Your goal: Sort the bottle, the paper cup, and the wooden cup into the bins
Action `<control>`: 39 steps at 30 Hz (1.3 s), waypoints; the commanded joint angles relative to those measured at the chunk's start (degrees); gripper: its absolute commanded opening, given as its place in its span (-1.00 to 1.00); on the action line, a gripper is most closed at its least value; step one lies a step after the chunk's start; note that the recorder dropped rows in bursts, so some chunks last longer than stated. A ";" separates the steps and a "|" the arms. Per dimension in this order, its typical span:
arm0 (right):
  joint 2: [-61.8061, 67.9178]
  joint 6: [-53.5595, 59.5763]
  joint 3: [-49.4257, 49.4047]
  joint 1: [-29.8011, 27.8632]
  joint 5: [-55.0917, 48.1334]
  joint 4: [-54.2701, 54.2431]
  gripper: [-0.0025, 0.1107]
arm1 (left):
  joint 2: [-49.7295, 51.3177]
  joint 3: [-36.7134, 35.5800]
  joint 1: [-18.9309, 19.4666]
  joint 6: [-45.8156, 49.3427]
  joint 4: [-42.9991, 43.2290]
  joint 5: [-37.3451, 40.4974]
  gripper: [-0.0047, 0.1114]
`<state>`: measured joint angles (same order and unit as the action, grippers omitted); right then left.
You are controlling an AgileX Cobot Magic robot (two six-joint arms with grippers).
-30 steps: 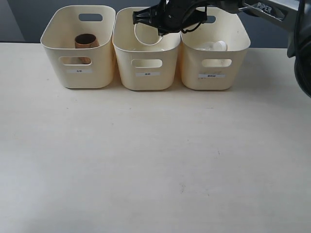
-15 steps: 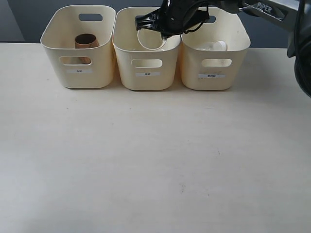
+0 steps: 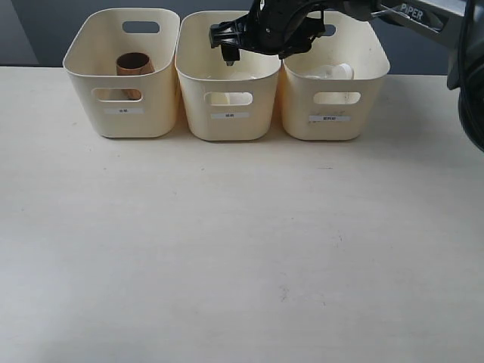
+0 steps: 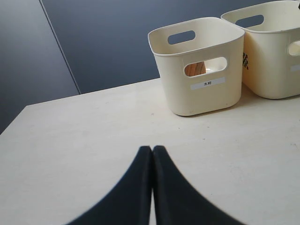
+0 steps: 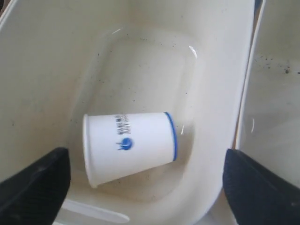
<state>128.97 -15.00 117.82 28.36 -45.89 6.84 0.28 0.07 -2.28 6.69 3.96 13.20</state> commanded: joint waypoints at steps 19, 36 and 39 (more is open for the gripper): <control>-0.97 0.10 0.11 -0.34 -6.26 0.80 0.02 | -0.28 -0.07 -0.18 -0.11 0.00 -0.28 -0.92; -7.98 -9.20 0.11 -0.34 -20.67 17.77 -0.96 | -0.28 -0.07 -0.18 -0.11 0.00 -0.28 -0.92; -9.09 -9.20 0.11 -0.34 -23.71 19.35 -0.96 | -0.28 -0.07 -0.18 -0.11 0.00 -0.28 -0.92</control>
<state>121.48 -23.94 117.82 28.24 -66.53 23.92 0.28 0.07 -2.28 6.69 3.96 13.20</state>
